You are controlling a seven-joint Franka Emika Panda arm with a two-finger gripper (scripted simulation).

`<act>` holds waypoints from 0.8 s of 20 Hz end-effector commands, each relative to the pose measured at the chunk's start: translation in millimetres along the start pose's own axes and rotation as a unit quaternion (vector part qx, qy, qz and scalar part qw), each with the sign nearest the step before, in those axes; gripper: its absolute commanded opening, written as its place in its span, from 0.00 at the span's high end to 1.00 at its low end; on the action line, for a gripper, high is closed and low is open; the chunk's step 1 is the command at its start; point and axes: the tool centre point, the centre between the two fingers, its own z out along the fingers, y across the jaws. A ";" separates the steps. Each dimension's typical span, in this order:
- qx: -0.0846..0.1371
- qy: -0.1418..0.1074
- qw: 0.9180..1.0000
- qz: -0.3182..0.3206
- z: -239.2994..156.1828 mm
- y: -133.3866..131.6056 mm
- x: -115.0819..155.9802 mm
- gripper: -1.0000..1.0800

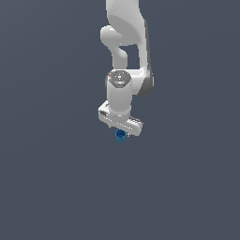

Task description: Pick up the object and move it to a goal position.

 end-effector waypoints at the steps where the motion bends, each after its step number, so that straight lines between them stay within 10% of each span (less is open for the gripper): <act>1: 0.000 -0.001 1.000 0.027 6.4 0.1 -4.6 0.04; 16: -0.001 -0.005 0.996 0.084 20.7 0.7 -15.1 0.04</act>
